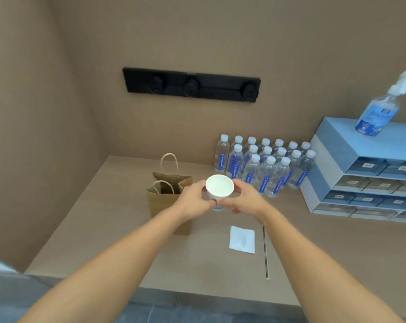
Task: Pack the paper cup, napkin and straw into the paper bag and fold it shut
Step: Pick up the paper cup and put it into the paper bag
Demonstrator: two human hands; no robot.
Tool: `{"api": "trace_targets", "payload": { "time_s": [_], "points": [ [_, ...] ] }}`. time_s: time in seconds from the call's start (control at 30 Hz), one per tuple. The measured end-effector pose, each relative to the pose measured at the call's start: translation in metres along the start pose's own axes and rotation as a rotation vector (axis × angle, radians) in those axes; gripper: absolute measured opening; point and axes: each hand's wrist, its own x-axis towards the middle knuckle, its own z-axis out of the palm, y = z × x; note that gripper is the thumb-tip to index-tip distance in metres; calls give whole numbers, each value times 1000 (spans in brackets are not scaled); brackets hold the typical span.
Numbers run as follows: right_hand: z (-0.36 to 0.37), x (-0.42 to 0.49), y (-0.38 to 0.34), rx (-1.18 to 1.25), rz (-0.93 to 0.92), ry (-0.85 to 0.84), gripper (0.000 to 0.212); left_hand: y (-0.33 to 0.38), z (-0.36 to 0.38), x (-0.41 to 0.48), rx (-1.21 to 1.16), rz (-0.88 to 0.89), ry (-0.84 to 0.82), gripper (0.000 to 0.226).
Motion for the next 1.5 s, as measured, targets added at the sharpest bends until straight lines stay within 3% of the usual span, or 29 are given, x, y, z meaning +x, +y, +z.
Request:
{"api": "trace_targets", "payload": {
  "time_s": [0.27,0.67,0.93,1.2,1.33,1.5],
  "points": [
    [-6,14,-104,-105,-223,-29,60,52,-106,-10,-19,65,89,54],
    [64,58,-132,-275,-296,-92,72,-6,-152,-12,39,37,142,57],
    [79,70,-126,-370,-206,-105,65,-42,-158,-1,12,45,32,49],
    [106,73,-109,-426,-159,-23,75,-70,-151,6,79,100,-43,36],
    [106,78,-107,-473,-112,-18,63,-82,-148,14,112,114,-94,41],
    [101,78,-110,-520,-85,-42,58,-101,-152,19,435,215,-232,31]
  ]
}}
